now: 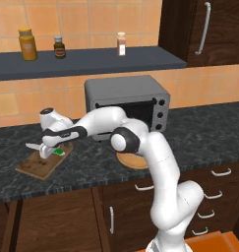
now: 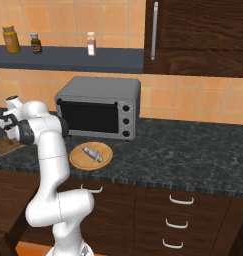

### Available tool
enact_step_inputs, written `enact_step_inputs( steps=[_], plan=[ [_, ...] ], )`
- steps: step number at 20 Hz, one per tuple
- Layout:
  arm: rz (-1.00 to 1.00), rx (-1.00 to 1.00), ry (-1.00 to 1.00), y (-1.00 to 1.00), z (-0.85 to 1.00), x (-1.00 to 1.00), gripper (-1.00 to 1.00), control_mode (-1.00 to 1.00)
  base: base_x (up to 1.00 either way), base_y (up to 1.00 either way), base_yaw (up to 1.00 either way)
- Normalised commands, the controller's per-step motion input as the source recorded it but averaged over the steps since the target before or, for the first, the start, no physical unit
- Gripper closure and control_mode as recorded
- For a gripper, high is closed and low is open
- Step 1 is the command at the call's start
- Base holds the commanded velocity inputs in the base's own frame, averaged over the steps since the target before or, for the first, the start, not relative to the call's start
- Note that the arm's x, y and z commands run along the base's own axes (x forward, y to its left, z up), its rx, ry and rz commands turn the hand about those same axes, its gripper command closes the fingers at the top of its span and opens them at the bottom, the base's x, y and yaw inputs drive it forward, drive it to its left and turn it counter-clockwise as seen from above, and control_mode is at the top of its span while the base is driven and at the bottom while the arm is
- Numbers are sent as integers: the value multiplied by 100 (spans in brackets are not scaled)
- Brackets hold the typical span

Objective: Pick up the knife from the drawer and place it on the cutting board. Then place the meat from the plate to the cutting board.

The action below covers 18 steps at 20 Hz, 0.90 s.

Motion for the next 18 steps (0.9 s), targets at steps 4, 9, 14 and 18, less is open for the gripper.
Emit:
enact_step_inputs(
  steps=[4,9,14,18],
  plan=[
    [0,0,0,0,0,-5,-100,-100,0,0,0],
    [0,3,-5,-13,21,-28,-100,-100,0,0,0],
    [-5,10,-10,-45,20,-84,-100,-100,0,0,0],
    [-9,10,-2,-75,0,-87,-100,-100,0,0,0]
  ],
)
